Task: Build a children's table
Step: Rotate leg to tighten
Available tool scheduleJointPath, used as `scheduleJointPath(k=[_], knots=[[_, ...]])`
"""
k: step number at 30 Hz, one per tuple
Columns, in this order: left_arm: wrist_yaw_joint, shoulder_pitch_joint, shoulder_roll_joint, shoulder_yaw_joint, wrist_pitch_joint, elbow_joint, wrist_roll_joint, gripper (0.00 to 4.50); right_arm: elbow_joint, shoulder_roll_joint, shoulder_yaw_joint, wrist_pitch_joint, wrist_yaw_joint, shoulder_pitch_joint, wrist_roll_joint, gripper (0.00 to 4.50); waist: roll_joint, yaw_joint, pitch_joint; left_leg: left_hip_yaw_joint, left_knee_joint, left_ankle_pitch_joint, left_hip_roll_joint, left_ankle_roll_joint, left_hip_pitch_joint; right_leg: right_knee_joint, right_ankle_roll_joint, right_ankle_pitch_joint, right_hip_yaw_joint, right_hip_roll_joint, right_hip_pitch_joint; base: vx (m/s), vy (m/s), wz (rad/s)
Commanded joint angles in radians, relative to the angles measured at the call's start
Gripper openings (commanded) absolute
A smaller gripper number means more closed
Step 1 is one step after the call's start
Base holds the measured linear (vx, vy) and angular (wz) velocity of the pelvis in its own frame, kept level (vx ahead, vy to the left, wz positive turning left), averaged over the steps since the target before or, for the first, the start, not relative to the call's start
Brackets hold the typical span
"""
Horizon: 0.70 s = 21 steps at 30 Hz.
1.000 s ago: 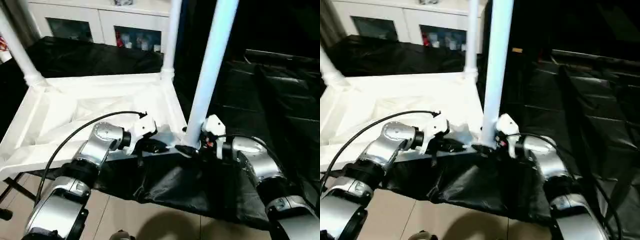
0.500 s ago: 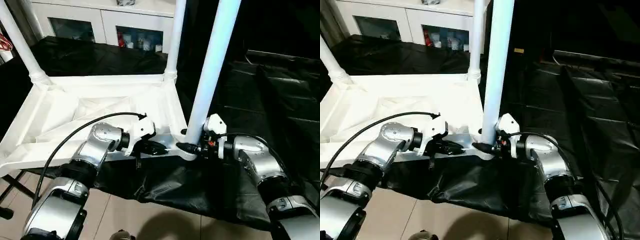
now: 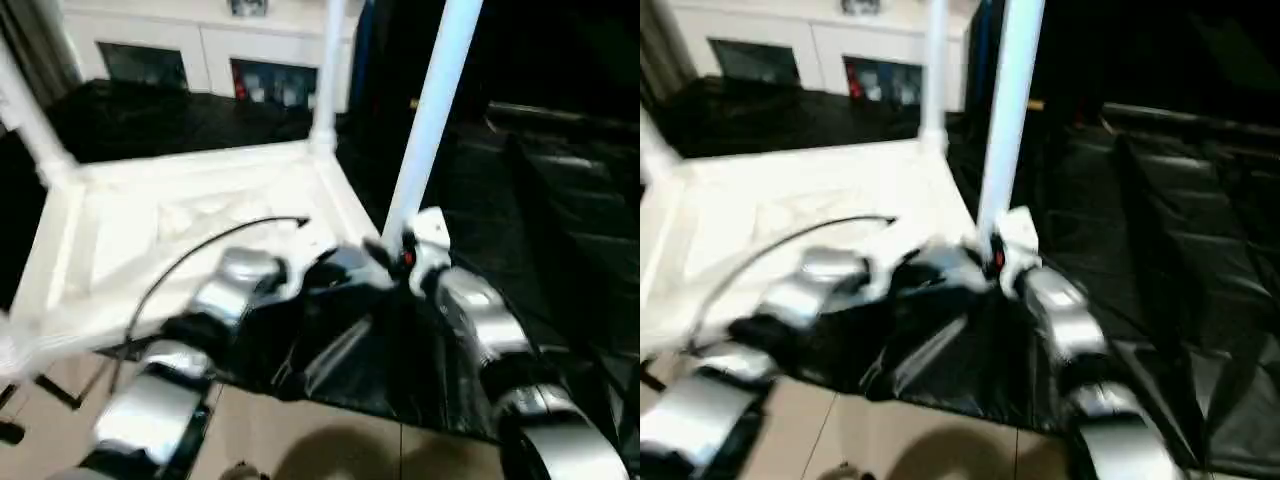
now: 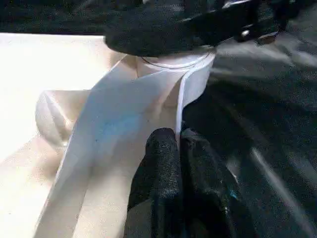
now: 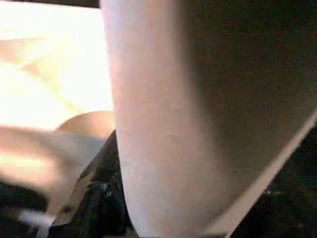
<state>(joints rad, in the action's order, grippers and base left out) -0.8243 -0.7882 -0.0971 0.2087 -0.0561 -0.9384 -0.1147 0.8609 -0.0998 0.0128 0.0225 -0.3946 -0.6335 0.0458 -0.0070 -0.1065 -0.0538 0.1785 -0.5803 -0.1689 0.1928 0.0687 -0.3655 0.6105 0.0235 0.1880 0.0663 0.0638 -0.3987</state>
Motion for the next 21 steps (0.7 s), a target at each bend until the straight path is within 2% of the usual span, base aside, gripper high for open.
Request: scheduleJointPath(k=[1,2,3,4,5,8,12,16,18,21], knots=[[0.179,-0.075,0.06,-0.04,0.014,0.006,0.01,0.0,0.07,0.115,-0.084,-0.047,-0.011,0.006,-0.027,1.98,-0.004,0.002,0.063,-0.016,0.07,-0.251,0.036,-0.012,0.013,-0.091,0.17,0.298,-0.051,0.089,0.046,0.0,0.0,0.0],[0.178,-0.078,0.069,-0.035,0.025,0.0,0.007,0.0,0.072,0.124,-0.08,-0.034,-0.017,-0.001,-0.025,1.98,-0.004,0.003,0.063,-0.015,0.068,-0.231,0.036,-0.021,0.01,-0.088,0.176,0.261,-0.051,0.087,0.046,0.0,0.0,0.0],[0.171,-0.079,0.07,-0.03,0.033,-0.002,0.004,0.0,0.071,0.123,-0.081,-0.023,-0.009,-0.004,-0.033,2.53,-0.004,0.001,0.066,-0.012,0.065,-0.217,0.035,-0.033,0.011,-0.086,0.18,0.236,-0.051,0.087,0.047,0.0,0.0,0.0],[0.148,-0.075,0.069,-0.024,0.048,0.001,0.003,0.0,0.069,0.122,-0.076,-0.02,-0.021,-0.005,-0.029,2.53,-0.003,-0.001,0.066,-0.013,0.065,-0.206,0.035,-0.038,0.01,-0.084,0.183,0.22,-0.051,0.088,0.048,0.0,0.0,0.0],[0.131,-0.072,0.068,-0.022,0.06,0.001,0.002,0.0,0.072,0.121,-0.071,-0.018,-0.03,-0.008,-0.024,2.67,-0.005,0.0,0.068,-0.014,0.065,-0.182,0.036,-0.047,0.004,-0.078,0.188,0.181,-0.05,0.086,0.052,0.0,0.0,0.0],[0.096,-0.06,0.055,-0.019,0.077,0.009,0.005,0.0,0.068,0.105,-0.071,-0.002,-0.056,-0.007,-0.024,2.84,-0.004,0.001,0.07,-0.013,0.063,-0.159,0.038,-0.062,0.006,-0.069,0.213,0.105,-0.049,0.085,0.053,0.0,0.0,0.0],[0.001,-0.029,0.019,-0.009,0.124,0.037,0.024,0.0,0.057,0.049,-0.089,0.043,-0.136,0.004,-0.032,3.19,-0.008,0.006,0.066,-0.011,0.063,-0.184,0.037,-0.069,0.005,-0.076,0.212,0.155,-0.048,0.088,0.054,0.0,0.0,0.0],[-0.13,0.01,-0.021,-0.002,0.155,0.085,0.057,0.0,0.033,-0.031,-0.114,0.081,-0.286,0.024,-0.036,3.19,-0.01,0.009,0.063,-0.011,0.064,-0.203,0.039,-0.07,0.005,-0.081,0.203,0.214,-0.048,0.089,0.053,0.0,0.0,0.0],[-0.165,0.019,-0.031,-0.001,0.158,0.097,0.064,0.0,0.02,-0.051,-0.119,0.087,-0.337,0.032,-0.031,3.19,-0.01,0.008,0.064,-0.011,0.063,-0.197,0.041,-0.075,0.004,-0.079,0.208,0.203,-0.049,0.089,0.054,0.0,0.0,0.0],[-0.236,0.036,-0.058,0.006,0.161,0.116,0.075,0.0,-0.016,-0.099,-0.134,0.098,-0.475,0.053,-0.016,2.84,-0.01,0.004,0.063,-0.008,0.061,-0.19,0.044,-0.087,0.004,-0.076,0.217,0.182,-0.048,0.086,0.052,0.0,0.0,0.0]])
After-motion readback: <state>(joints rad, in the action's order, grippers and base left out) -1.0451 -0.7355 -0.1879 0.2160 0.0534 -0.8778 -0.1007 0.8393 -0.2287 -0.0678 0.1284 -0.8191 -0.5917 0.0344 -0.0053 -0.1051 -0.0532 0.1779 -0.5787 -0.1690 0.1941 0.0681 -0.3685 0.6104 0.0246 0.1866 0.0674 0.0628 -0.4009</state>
